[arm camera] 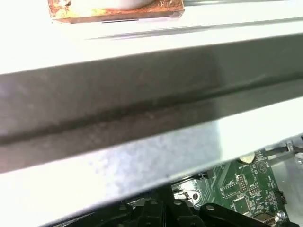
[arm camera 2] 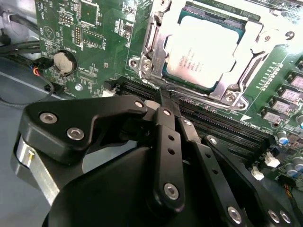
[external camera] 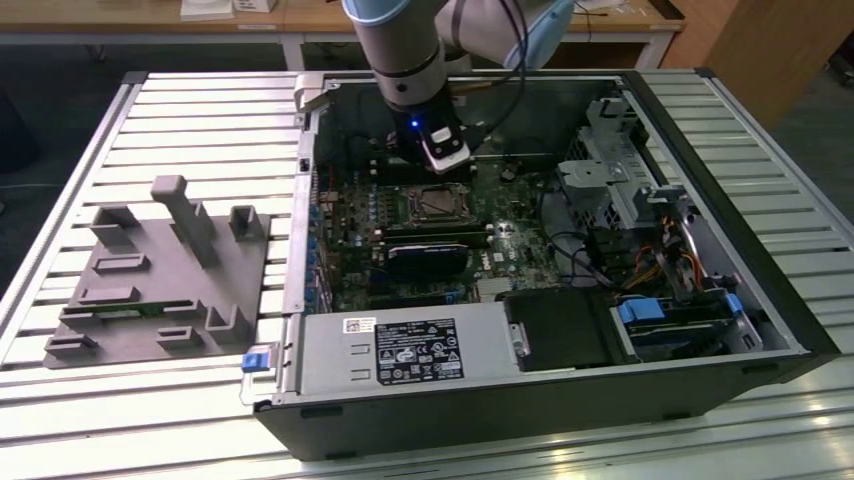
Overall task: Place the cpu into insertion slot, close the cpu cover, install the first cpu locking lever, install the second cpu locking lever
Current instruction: 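Install the first cpu locking lever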
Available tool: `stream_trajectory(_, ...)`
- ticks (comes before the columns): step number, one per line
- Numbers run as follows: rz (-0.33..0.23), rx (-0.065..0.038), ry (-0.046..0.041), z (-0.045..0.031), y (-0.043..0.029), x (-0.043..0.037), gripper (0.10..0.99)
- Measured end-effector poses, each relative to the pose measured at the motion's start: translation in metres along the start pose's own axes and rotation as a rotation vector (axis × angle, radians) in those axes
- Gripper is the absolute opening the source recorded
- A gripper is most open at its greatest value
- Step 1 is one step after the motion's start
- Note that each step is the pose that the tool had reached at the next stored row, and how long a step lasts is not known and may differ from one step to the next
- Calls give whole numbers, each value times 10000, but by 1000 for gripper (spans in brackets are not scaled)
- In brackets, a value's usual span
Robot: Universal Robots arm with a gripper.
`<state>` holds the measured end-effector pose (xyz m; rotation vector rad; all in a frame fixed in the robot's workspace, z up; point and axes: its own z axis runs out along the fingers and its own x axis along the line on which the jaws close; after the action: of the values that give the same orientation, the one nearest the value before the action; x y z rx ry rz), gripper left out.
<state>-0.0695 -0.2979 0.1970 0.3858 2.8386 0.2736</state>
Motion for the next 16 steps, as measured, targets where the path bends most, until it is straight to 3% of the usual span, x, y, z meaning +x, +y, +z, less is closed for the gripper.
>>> stream_trajectory(12, 0, 0, 1, -242, 56, -59, 106)
stream_trajectory(16, 0, -2, -1, -245, 57, -60, 106)
